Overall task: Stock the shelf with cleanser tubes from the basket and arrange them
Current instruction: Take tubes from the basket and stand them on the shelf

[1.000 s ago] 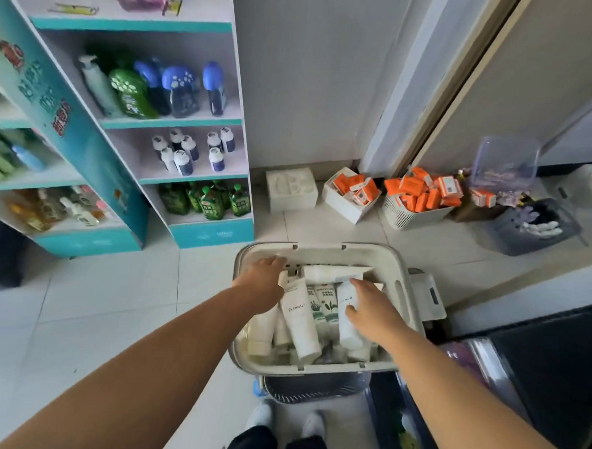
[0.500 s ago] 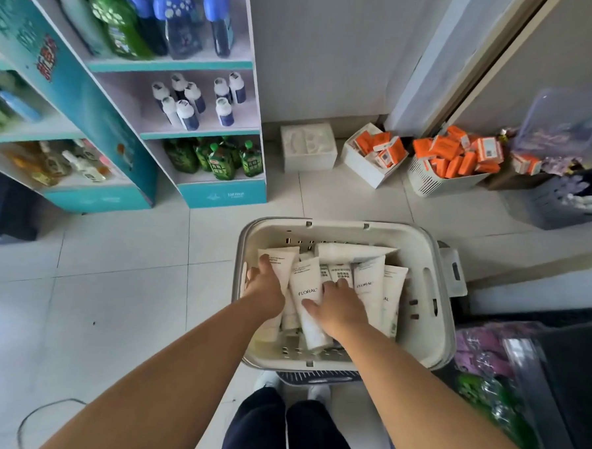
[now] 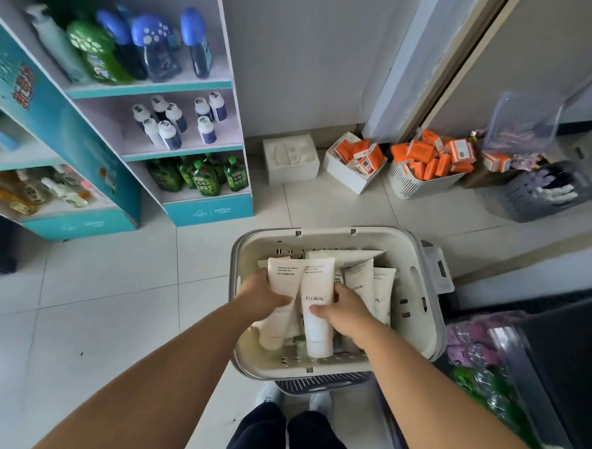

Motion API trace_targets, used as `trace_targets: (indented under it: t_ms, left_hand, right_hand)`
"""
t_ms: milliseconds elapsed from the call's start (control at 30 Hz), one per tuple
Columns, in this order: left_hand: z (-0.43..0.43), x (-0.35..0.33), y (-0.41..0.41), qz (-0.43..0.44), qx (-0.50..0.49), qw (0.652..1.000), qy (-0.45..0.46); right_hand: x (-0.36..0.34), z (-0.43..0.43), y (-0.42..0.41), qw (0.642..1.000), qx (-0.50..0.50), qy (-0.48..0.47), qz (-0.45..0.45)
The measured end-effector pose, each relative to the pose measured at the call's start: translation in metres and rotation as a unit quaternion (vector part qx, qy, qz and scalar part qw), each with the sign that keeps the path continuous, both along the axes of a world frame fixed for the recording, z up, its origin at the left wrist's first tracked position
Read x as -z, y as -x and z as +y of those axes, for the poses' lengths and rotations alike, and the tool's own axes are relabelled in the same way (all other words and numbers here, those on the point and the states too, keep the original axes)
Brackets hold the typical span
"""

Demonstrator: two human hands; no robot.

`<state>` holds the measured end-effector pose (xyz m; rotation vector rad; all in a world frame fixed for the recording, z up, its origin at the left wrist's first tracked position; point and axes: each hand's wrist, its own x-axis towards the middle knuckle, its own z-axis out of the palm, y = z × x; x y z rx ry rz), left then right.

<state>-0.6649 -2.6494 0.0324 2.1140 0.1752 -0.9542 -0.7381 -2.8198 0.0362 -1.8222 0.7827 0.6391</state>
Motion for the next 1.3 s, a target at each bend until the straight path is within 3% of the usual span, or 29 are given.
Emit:
trace_targets:
  t_ms: [267,600,967,1167,1300]
  left_hand:
    - [-0.027,-0.067,-0.027,-0.059,0.058,0.987,0.139]
    - [-0.131,-0.179,-0.016,-0.139,0.161,0.931,0.298]
    - [-0.274,-0.306,0.103,-0.177,0.276,0.831,0.45]
    - [-0.347,-0.345,0.182,-0.177,0.345,0.782,0.488]
    - [-0.387,-0.341,0.227,-0.165,0.365,0.767,0.502]
  right_hand:
    - [-0.061,-0.031,0.01,0.976,0.145,-0.063,-0.148]
    - [-0.189,-0.104,0.059,0.907,0.254,-0.012,-0.335]
    - [-0.311,-0.201,0.213,0.825,0.305,0.093,-0.466]
    - [-0.347,-0.246,0.305,0.785,0.347,0.181,-0.479]
    - [-0.346,-0.267,0.353,0.765,0.377,0.224,-0.471]
